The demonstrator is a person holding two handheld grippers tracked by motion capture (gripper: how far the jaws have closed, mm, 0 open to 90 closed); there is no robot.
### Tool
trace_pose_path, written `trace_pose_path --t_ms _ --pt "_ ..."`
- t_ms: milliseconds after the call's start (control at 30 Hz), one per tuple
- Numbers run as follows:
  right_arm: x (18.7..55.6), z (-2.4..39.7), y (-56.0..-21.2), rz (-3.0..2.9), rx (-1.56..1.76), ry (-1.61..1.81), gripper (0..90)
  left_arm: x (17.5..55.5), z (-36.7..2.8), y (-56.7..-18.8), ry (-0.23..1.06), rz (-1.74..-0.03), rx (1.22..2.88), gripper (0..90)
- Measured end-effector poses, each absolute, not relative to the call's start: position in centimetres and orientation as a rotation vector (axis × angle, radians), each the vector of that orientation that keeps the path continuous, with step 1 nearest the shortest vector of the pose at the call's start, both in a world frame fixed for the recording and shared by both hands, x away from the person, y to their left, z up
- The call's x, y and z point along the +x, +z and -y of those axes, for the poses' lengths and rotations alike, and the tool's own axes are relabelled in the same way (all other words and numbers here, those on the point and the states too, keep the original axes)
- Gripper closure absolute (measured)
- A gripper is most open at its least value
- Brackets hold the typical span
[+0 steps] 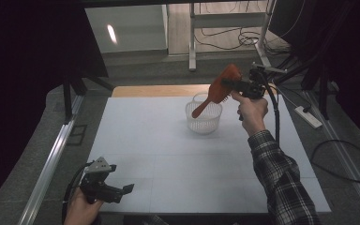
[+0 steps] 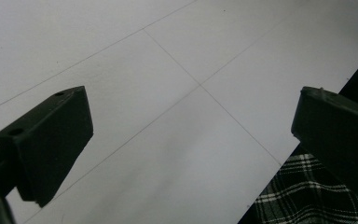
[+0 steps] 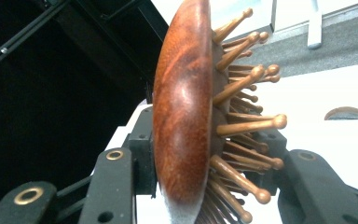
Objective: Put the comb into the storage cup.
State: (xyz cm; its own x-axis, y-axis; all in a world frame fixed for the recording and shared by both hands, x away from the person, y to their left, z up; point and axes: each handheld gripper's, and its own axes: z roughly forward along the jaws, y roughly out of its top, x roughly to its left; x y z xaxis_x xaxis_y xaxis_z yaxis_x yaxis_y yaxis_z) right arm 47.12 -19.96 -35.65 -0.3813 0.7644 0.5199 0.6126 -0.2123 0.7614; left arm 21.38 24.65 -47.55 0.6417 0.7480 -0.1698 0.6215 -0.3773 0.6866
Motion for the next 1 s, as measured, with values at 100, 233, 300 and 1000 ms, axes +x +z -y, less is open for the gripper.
trace_pose_path --t_ms 100,233,300,1000 --pt "47.2 19.9 -36.1 -1.879 1.669 1.65 54.1 21.4 -24.6 -47.5 0.218 -1.063 2.116 0.0" --pt "47.3 19.8 -36.6 -1.882 1.672 1.64 54.1 21.4 -24.7 -47.6 0.213 -1.066 2.114 0.0" --pt "47.3 19.7 -36.8 -1.882 1.674 1.642 54.1 21.4 -24.7 -47.6 0.213 -1.067 2.114 0.0" --pt "47.5 18.5 -39.4 -1.914 1.674 1.572 54.0 21.5 -24.7 -47.6 0.209 -1.069 2.114 0.0"
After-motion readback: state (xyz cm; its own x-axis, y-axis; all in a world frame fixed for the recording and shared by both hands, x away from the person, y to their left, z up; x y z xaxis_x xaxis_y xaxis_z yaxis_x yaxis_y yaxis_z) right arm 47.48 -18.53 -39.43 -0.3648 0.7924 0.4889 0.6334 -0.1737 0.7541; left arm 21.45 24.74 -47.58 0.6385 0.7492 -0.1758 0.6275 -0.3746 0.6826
